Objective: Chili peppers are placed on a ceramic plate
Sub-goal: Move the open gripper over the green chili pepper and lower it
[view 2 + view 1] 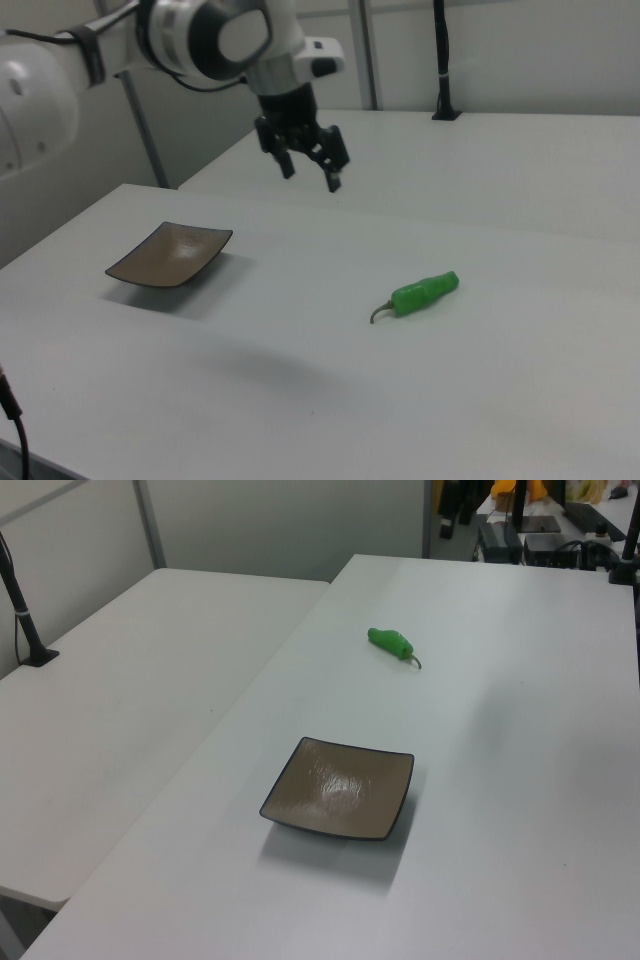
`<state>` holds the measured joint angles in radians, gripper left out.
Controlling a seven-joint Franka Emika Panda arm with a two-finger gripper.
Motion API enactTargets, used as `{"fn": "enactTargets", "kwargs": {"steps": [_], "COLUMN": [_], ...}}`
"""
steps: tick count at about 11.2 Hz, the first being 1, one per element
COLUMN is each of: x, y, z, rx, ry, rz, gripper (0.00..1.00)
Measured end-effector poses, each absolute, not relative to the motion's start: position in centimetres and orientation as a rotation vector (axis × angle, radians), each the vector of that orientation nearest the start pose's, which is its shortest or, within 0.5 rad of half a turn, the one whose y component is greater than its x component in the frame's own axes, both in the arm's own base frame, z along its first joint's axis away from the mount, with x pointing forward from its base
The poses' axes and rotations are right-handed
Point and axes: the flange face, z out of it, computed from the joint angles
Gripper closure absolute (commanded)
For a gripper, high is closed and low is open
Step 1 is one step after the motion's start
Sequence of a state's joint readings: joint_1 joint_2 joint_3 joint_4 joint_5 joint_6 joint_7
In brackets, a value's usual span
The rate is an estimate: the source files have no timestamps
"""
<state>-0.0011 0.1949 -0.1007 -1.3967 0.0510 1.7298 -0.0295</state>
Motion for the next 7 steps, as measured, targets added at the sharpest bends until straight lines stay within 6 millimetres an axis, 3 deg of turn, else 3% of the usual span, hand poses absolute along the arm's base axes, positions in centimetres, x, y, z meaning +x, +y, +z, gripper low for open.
{"fn": "enactTargets", "kwargs": {"steps": [3,7], "x": [66.5,70.1], "y": [-9.2,-11.0], "z": [56.4,50.7], "rx": [-3.107,-3.103], "ry": [0.273,0.339], "rz": [-0.331,-0.440], "gripper": [0.00,0.00]}}
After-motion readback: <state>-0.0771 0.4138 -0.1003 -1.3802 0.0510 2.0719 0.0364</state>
